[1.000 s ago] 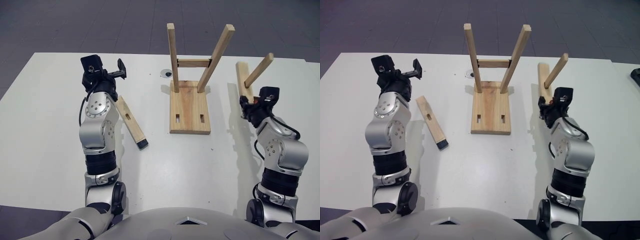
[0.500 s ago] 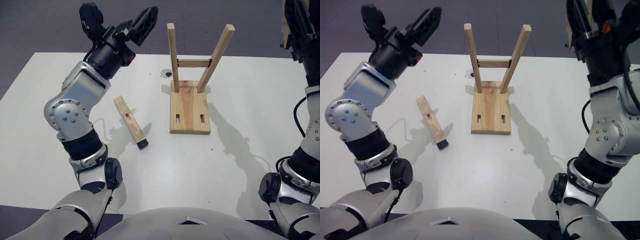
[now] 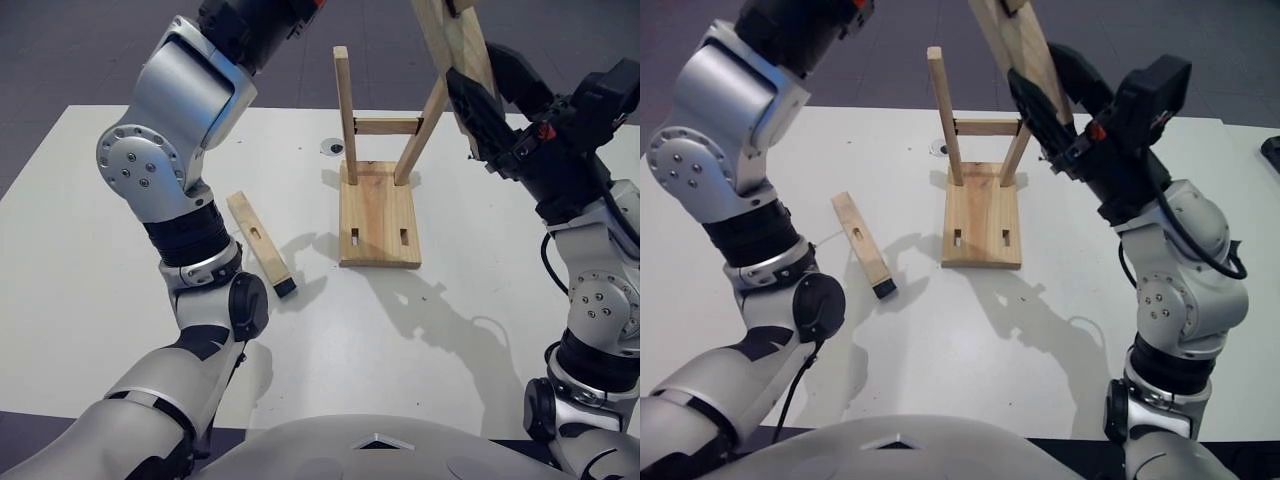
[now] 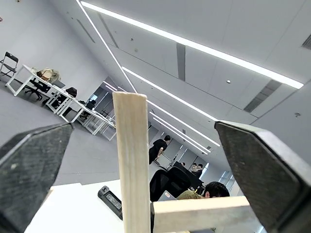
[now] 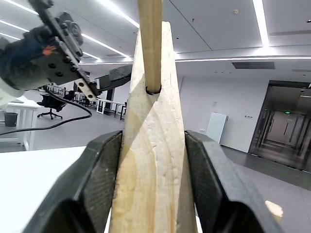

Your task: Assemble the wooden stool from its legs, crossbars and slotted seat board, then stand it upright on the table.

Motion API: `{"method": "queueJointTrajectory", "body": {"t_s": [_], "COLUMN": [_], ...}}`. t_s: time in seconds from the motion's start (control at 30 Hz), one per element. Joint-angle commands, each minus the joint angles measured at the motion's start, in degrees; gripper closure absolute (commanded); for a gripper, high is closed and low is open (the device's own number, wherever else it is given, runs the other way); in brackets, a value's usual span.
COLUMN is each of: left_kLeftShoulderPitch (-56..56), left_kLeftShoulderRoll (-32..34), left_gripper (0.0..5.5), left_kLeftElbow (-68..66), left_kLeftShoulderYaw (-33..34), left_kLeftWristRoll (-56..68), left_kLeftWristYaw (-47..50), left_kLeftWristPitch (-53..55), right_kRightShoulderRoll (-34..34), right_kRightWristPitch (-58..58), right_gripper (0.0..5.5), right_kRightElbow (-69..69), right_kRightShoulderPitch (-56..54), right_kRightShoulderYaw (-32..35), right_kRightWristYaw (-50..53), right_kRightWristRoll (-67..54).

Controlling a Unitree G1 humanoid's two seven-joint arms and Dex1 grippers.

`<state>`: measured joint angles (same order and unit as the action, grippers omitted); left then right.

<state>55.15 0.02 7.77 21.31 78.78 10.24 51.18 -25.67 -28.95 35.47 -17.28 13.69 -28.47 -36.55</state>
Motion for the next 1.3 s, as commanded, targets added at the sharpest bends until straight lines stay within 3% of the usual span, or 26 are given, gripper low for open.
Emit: {"method": "queueJointTrajectory", "body": {"t_s": [0.03,0.2,1.0,1.3], "left_kLeftShoulderPitch": [0.4,-0.6,-3.2,-4.6], "left_kLeftShoulderRoll": [0.5,0.9,4.0,5.0], "left_gripper": [0.10,0.37,4.38,4.45], "left_kLeftElbow": [-0.9,-0.5,-3.1,-2.0], "left_kLeftShoulderYaw": [-2.8,-4.5,-6.0,-6.9], "left_kLeftWristRoll": [0.7,1.5,0.9,-2.3], "left_kLeftWristYaw": [0.9,2.1,1.3,-0.4], "left_kLeftWristPitch": [-0.1,-0.1,-2.4,-3.1], "right_kRightShoulderRoll": [-0.5,-0.9,-2.6,-3.1], "right_kRightWristPitch": [1.5,2.4,4.7,3.9], "right_gripper": [3.47,3.47,3.47,3.47], "right_kRightElbow": [1.1,0.7,-2.4,-3.7], "right_kRightShoulderPitch": [0.7,1.1,1.6,1.0], "right_kRightShoulderYaw": [-2.0,-3.1,-5.6,-6.2], "right_kRightWristYaw": [-0.6,-0.8,-0.8,-0.7], "right_kRightWristRoll": [0.4,1.4,6.9,7.9]}}
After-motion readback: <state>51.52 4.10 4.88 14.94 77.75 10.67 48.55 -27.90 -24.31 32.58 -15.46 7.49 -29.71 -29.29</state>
